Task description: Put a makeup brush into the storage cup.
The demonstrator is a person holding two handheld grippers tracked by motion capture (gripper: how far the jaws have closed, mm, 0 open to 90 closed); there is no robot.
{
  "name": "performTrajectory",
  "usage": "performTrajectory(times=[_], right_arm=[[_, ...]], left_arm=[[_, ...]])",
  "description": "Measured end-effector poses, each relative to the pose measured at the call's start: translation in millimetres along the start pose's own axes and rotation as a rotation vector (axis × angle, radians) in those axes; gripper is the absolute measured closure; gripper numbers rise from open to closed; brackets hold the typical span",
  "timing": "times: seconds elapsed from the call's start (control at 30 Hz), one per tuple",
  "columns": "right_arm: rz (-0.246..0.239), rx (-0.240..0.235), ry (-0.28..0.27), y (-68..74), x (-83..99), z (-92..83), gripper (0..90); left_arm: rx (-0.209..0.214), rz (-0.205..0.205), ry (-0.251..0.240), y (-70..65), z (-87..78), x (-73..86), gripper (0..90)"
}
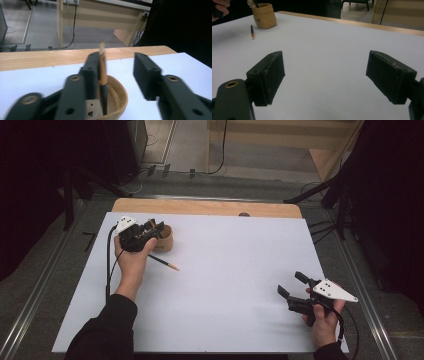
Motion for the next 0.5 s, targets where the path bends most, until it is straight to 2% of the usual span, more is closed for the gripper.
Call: performTrajectory(times=[0.17, 0.27, 0.43, 0.5], right_arm=[[-0.001, 0.0, 0.0, 0.1, -0.2, -0.1, 16.0], [-0.002, 0.0, 0.001, 0.7, -0.3, 0.2, 16.0], [-0.004, 0.0, 0.0, 1.5, -0.4, 0.8, 16.0], [-0.007, -0.003, -0.004, 2.1, -0.5, 0.7, 15.9]], left_arm=[[0.02, 0.0, -0.008, -0.6, -11.5, -3.3, 28.1], [0.046, -0.003, -0.013, -0.9, -18.9, -4.8, 14.0], [0.098, 0.012, -0.023, -1.5, -30.4, -4.3, 0.0], [0.096, 0.025, -0.024, -1.5, -34.8, -3.0, 0.0]])
Point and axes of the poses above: each handheld gripper's, and its own axes: z roughly forward along the jaws, x roughly out of its underside, y roughly to its left, the point moved 2 cm from there along z, roughly forward along the jaws, and after that the axes turned 2 degrees about -y, right-handed, at the moved point
